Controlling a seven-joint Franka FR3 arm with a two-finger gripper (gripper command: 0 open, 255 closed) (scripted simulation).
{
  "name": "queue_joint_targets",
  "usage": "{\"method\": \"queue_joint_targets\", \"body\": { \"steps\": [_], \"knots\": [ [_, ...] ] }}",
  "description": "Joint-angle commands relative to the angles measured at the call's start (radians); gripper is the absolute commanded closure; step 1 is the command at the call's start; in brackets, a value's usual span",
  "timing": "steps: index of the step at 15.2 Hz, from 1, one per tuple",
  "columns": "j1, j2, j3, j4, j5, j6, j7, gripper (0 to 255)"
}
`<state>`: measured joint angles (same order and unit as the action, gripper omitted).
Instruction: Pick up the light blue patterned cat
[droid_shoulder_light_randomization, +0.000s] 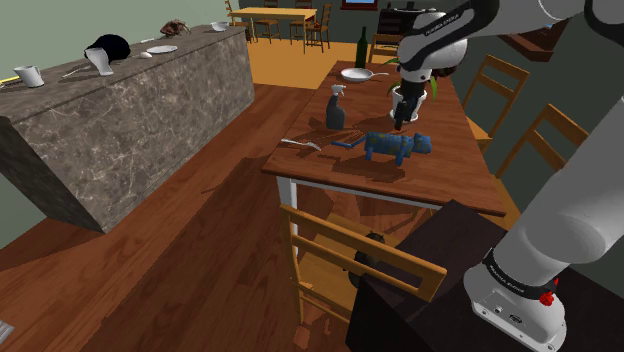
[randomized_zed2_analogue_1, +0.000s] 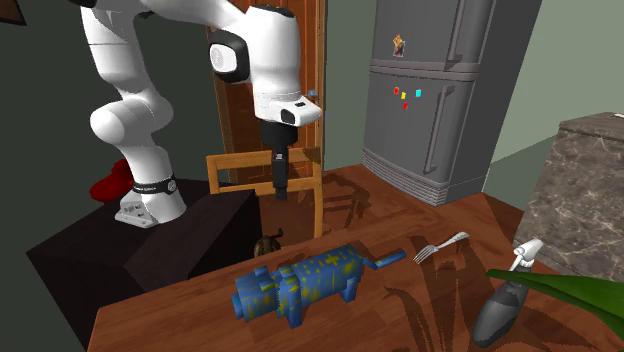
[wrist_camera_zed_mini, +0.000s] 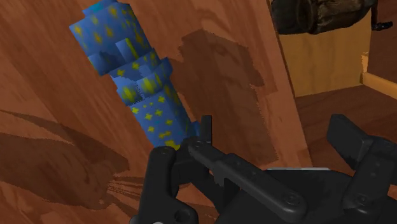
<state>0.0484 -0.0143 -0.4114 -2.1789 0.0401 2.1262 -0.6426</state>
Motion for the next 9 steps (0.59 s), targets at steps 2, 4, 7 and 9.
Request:
{"method": "queue_joint_targets", "body": {
  "steps": [2, 4, 7, 9],
  "knots": [
    [-0.006, 0.126, -0.003, 0.077, 0.051, 0.040, -0.093, 0],
    [-0.019, 0.209, 0.003, 0.135, 0.085, 0.059, -0.151, 0],
    [-0.045, 0.332, 0.020, 0.233, 0.130, 0.078, -0.229, 0],
    [-0.066, 0.413, 0.036, 0.305, 0.154, 0.085, -0.274, 0]
  ]
}}
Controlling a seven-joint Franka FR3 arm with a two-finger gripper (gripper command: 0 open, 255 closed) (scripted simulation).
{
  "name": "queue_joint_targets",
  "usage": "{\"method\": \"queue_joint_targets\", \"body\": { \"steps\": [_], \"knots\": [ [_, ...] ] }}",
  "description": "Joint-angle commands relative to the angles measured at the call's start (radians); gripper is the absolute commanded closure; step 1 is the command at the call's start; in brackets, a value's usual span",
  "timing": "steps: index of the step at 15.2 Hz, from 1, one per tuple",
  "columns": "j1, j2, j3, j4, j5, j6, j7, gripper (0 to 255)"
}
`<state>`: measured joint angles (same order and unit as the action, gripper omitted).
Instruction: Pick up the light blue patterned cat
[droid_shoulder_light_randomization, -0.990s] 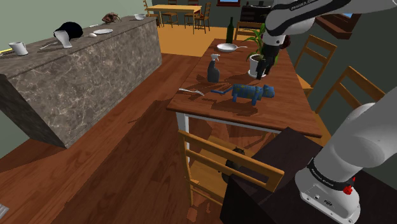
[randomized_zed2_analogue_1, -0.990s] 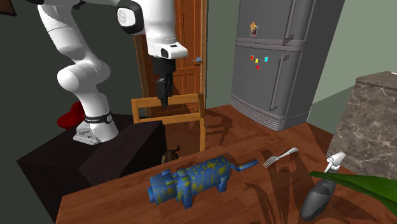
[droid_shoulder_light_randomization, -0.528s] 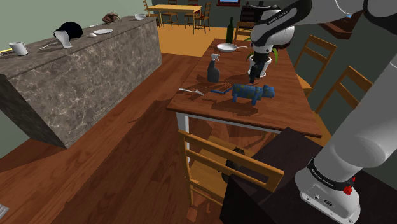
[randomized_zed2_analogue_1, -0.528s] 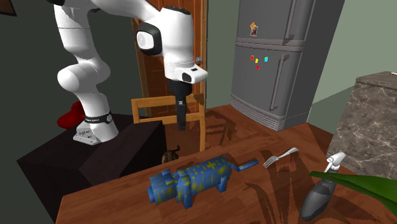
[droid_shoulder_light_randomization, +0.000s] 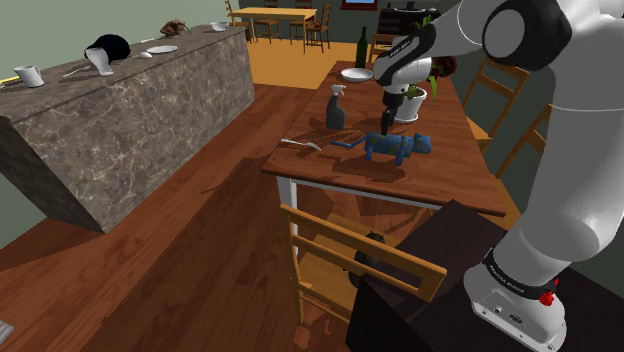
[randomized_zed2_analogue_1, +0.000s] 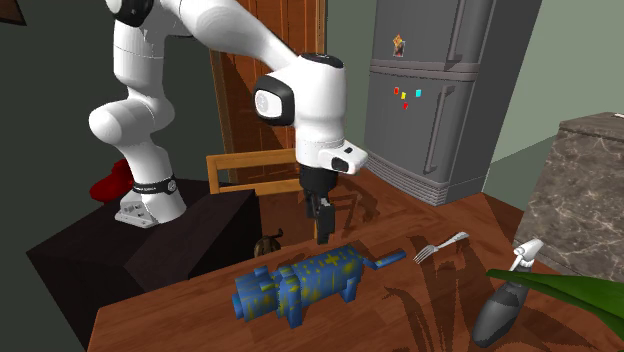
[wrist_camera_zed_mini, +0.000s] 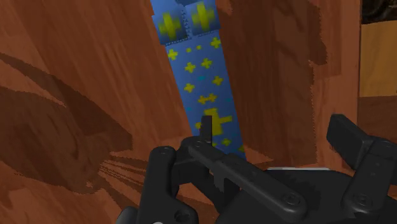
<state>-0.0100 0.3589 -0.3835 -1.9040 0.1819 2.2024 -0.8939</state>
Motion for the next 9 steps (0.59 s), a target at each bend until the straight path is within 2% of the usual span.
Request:
{"method": "queue_joint_targets", "body": {
  "steps": [1, 5, 9],
  "knots": [
    [-0.018, 0.080, 0.017, 0.068, 0.022, 0.011, -0.043, 0],
    [-0.058, 0.226, 0.050, 0.220, 0.048, 0.007, -0.105, 0],
    [-0.064, 0.258, 0.059, 0.214, 0.060, 0.044, -0.112, 0]
  ]
}}
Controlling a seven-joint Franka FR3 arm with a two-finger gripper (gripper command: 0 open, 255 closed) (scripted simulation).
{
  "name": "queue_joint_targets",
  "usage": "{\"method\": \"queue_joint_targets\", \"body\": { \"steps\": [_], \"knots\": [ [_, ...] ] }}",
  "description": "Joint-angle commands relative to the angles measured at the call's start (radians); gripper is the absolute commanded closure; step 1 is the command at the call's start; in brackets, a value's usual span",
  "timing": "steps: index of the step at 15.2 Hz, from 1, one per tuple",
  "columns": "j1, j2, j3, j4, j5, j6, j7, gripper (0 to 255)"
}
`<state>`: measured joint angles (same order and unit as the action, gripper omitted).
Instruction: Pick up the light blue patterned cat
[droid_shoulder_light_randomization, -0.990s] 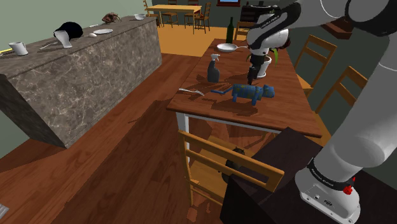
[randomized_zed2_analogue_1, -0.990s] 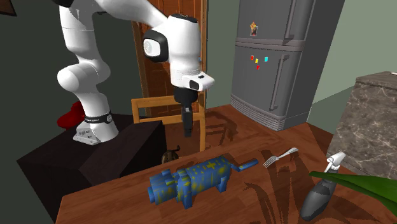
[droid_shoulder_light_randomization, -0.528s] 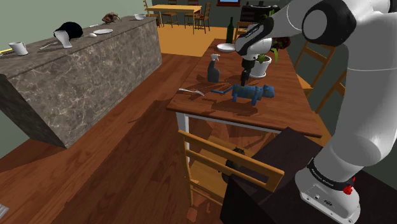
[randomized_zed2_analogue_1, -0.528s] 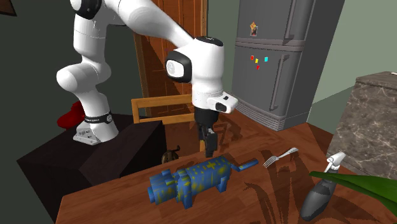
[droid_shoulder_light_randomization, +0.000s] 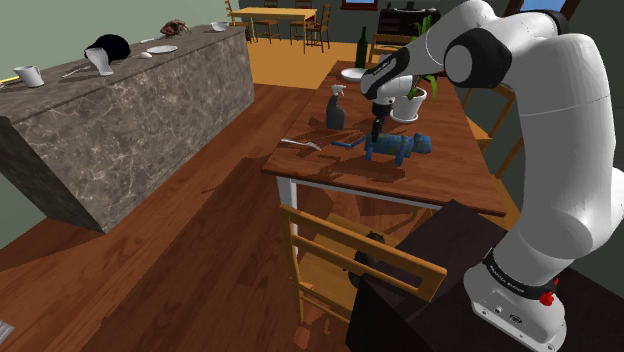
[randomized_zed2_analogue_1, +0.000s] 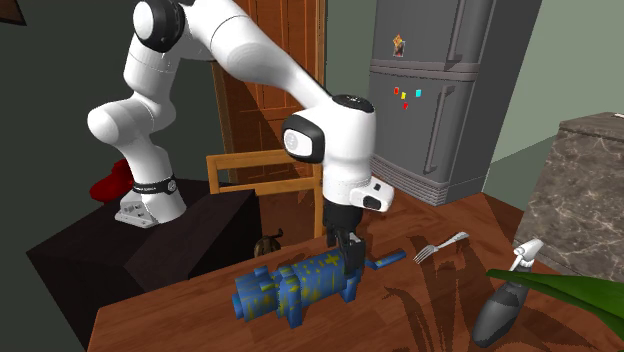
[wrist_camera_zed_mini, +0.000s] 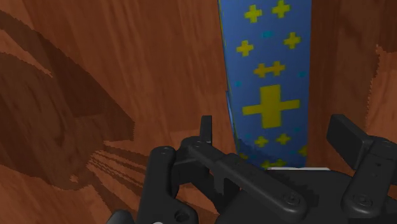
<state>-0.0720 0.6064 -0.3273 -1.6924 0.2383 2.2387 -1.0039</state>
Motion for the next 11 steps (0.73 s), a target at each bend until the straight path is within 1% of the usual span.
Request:
{"method": "queue_joint_targets", "body": {
  "steps": [1, 5, 6, 11],
  "knots": [
    [-0.003, 0.019, 0.005, 0.001, 0.006, 0.017, -0.004, 0],
    [-0.007, 0.041, 0.011, 0.000, 0.014, 0.040, -0.009, 0],
    [-0.008, 0.041, 0.011, -0.001, 0.015, 0.042, -0.009, 255],
    [-0.007, 0.040, 0.011, -0.003, 0.014, 0.042, -0.009, 255]
  ]
}}
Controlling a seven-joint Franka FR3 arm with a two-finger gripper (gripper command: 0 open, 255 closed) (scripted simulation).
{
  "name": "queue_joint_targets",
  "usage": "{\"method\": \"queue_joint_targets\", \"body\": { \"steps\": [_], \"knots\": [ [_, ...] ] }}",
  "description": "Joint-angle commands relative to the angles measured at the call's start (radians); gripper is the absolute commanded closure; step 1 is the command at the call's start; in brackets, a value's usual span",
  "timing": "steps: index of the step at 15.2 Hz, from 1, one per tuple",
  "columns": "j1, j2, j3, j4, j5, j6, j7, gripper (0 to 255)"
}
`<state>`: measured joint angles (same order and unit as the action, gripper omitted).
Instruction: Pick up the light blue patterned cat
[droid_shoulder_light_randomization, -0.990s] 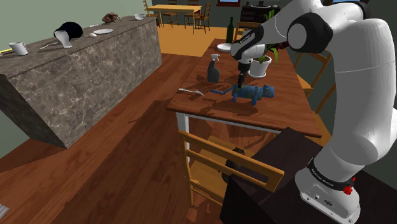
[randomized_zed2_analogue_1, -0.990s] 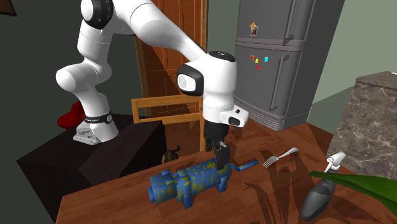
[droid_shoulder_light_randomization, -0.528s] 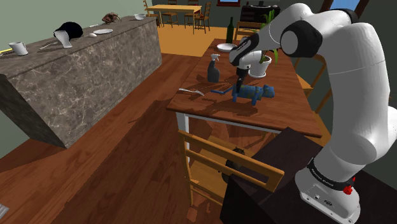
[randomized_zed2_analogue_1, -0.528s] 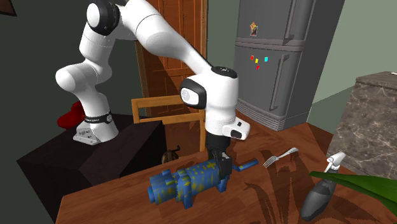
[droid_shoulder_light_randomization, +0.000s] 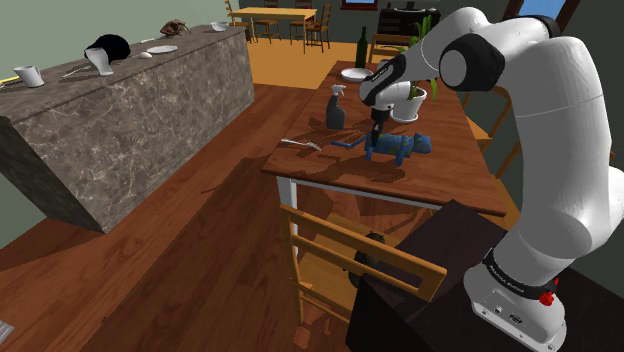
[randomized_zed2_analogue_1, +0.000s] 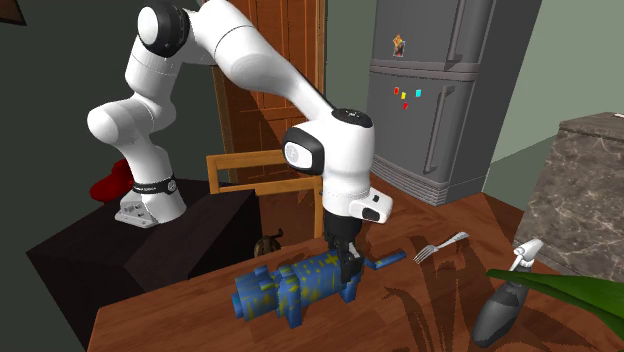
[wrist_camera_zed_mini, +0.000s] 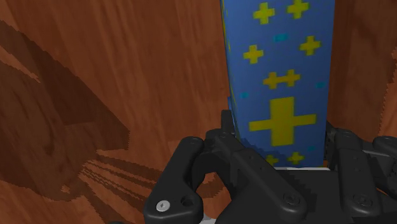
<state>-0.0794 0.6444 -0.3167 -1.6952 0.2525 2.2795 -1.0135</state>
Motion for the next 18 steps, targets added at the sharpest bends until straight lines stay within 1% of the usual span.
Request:
{"method": "queue_joint_targets", "body": {
  "steps": [1, 4, 18],
  "knots": [
    [0.000, 0.001, 0.000, 0.000, 0.000, 0.001, 0.000, 255],
    [0.000, 0.003, 0.000, 0.003, 0.000, -0.001, 0.001, 255],
    [0.019, -0.107, -0.029, 0.029, -0.042, -0.133, 0.026, 255]
  ]
}}
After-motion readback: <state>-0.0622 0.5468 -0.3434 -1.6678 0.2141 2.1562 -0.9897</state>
